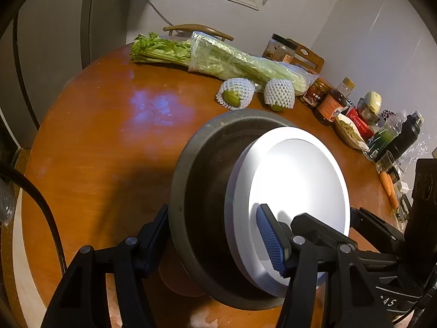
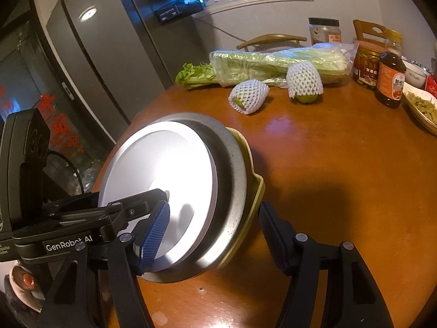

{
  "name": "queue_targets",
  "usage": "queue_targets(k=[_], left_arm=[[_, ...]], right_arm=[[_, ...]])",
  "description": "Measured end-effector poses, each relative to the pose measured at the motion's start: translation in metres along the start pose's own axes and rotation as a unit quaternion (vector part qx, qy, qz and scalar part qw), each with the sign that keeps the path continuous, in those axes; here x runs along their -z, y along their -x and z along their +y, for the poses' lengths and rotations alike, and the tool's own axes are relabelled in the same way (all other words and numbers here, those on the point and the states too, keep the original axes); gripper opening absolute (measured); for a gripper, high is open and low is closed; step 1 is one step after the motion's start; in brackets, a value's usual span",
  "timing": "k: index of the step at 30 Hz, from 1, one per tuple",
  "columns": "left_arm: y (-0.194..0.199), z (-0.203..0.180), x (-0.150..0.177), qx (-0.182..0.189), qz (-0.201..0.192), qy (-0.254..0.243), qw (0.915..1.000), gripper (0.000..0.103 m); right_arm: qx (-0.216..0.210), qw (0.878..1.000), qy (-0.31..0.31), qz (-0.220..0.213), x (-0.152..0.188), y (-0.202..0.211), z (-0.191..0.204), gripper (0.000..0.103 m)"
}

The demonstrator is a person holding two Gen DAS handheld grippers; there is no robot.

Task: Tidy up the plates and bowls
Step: 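Lower the steel bowl onto the grey tray with the left gripper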

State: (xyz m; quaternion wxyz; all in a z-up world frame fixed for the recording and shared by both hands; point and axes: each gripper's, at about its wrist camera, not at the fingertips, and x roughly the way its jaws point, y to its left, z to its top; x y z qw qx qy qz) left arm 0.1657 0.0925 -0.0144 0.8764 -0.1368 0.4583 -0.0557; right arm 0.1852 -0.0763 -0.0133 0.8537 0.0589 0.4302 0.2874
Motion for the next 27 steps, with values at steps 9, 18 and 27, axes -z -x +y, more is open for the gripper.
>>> queue_targets(k=[9,18,27], left_arm=[[-0.006,-0.011,-0.002,0.001,0.004,-0.006,1.0000,0.062],[-0.012,-0.025,-0.003,0.003,0.010,-0.013,0.9999,0.062],[-0.019,-0.040,-0.005,0.004,0.015,-0.022,0.9996,0.062]], right_arm=[[0.001,1.000,-0.009,-0.002,0.001,0.006,-0.010,0.068],[0.004,1.000,-0.017,-0.006,0.003,0.015,-0.023,0.068],[0.007,1.000,-0.028,-0.009,0.005,0.024,-0.038,0.068]])
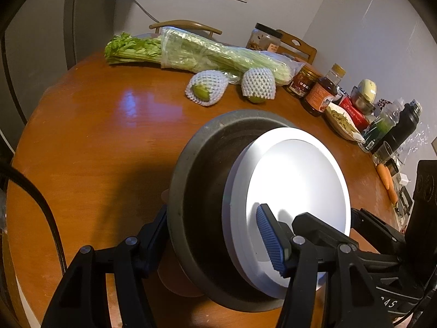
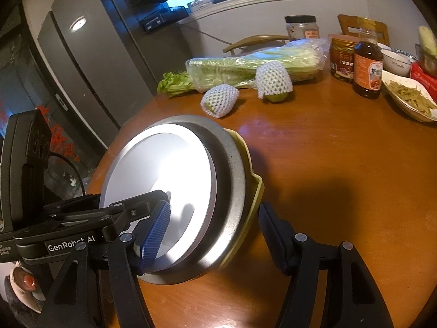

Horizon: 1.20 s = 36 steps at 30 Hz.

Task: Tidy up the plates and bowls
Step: 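Lower the steel bowl onto the grey tray with the left gripper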

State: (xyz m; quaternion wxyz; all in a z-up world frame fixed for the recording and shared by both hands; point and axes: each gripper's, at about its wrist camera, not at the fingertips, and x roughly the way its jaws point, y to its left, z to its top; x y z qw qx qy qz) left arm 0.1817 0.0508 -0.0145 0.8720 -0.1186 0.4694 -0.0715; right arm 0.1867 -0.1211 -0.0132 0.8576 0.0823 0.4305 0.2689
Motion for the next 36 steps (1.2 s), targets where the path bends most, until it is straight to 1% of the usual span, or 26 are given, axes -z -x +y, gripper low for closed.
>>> queue_targets(k=[16,21,36], left_arm=[[-0.012,-0.031,-0.004,-0.002,0.008,-0.026,0.9996,0.062],[-0.014,-0.044,-0.005,-0.011,0.005,-0.039,0.9992,0.062],[-0.024,-0.073,-0.005,-0.004,0.010,-0.055,0.9984,0.062]], right_arm=[[0.008,1.000,-0.018,-0.007,0.001,0.016,-0.028,0.067],[0.008,1.000,-0.023,-0.011,0.003,0.022,-0.036,0.064],[0.021,0.999,-0.031,-0.022,0.010,0.041,-0.058,0.064]])
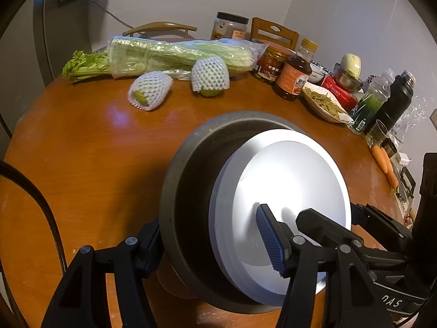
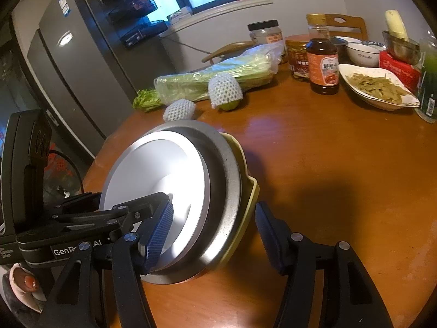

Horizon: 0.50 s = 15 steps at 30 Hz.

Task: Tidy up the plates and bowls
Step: 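Lower the steel bowl onto the grey tray with the left gripper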

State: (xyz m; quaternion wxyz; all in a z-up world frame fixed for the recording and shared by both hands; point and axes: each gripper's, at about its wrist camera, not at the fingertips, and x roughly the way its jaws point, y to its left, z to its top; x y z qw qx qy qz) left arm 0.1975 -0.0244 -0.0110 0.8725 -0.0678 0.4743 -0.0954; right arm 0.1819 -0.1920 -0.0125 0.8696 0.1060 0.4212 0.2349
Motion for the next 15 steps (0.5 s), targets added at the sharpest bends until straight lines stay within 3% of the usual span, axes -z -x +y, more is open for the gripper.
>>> queue_targets(k=[15], left_arm=[[-0.005,-0.020,0.000,0.004,0.001,-0.010,0.9999,0.062]], right_arm=[[0.008,1.000,-0.009,-0.010,0.004,0.013,-0.018,0.063]])
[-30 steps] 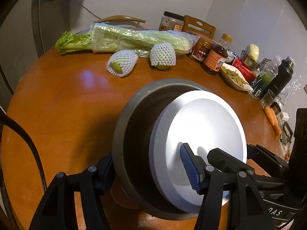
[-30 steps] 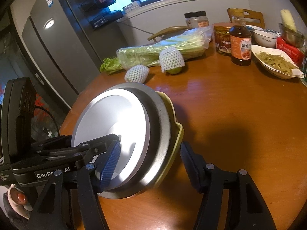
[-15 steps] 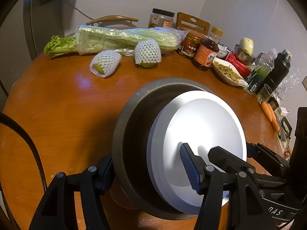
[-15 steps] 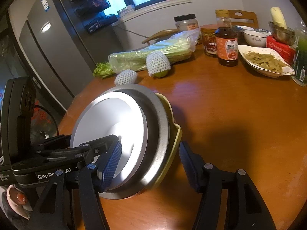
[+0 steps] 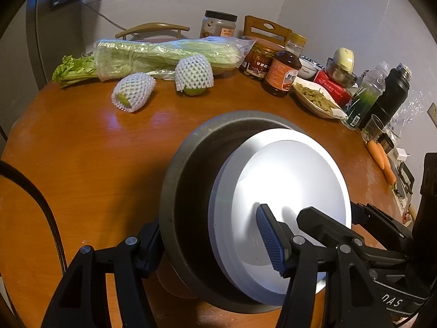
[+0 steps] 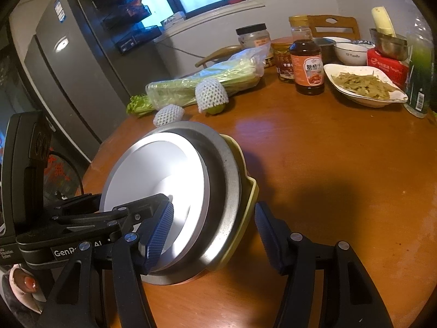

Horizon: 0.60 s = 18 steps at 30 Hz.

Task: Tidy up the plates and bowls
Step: 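Lower the steel bowl onto the grey tray with the left gripper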

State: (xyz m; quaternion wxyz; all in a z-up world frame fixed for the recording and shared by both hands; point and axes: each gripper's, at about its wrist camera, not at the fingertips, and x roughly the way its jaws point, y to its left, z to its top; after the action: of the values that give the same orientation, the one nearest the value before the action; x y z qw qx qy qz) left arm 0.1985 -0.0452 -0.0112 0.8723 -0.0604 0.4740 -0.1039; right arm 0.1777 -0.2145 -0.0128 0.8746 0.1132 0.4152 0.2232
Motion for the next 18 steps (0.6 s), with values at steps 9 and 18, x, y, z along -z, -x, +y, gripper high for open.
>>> queue_targets(k=[9,18], left_arm=[[-0.0022,-0.0087,0.0004,0.004,0.000,-0.005,1.0000,0.062],[-0.0022,-0.0099,0.0011,0.005,-0.001,-0.006,1.0000,0.062]], right_arm=[[0.005,1.000,-0.007,-0.006,0.0033,0.0069,-0.0088,0.063],[0.009,1.000,-0.006,-0.006,0.0028,0.0080,-0.0090,0.063]])
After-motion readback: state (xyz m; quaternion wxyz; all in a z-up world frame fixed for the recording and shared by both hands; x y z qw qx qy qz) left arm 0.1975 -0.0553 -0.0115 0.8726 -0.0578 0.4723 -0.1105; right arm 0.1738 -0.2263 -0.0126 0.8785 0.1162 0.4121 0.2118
